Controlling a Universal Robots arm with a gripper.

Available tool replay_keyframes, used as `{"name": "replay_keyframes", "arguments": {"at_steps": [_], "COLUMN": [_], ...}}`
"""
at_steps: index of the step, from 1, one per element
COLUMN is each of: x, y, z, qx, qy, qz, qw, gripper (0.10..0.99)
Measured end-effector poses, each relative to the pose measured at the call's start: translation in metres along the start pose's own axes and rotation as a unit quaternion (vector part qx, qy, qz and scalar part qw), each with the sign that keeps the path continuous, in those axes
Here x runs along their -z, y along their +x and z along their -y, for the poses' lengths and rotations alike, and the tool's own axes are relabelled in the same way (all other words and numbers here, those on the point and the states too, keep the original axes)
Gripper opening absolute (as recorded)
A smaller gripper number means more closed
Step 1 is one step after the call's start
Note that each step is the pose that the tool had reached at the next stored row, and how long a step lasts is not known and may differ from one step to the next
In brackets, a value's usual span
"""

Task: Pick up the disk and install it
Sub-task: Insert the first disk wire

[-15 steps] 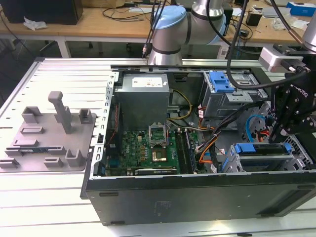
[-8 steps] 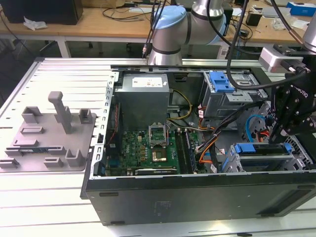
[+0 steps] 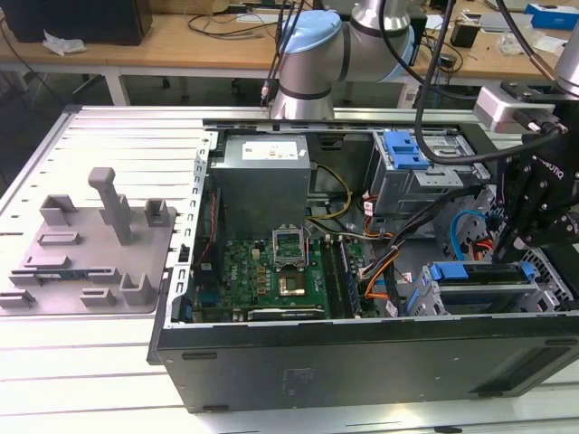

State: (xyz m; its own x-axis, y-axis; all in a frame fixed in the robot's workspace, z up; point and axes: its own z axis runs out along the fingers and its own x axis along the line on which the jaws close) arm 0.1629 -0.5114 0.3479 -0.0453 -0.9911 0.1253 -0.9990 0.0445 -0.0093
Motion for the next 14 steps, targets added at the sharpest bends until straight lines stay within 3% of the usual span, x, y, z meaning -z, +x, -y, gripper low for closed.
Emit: {"name": "replay_keyframes", "arguments": {"at_steps": [14], "x": [-0.0024], "y": [0.0009], "z": [0.0000], "qx": [-0.001], "qy": [-0.0001], "qz": [0.0000], "qw": [1.0000], "gripper": [0.169]}}
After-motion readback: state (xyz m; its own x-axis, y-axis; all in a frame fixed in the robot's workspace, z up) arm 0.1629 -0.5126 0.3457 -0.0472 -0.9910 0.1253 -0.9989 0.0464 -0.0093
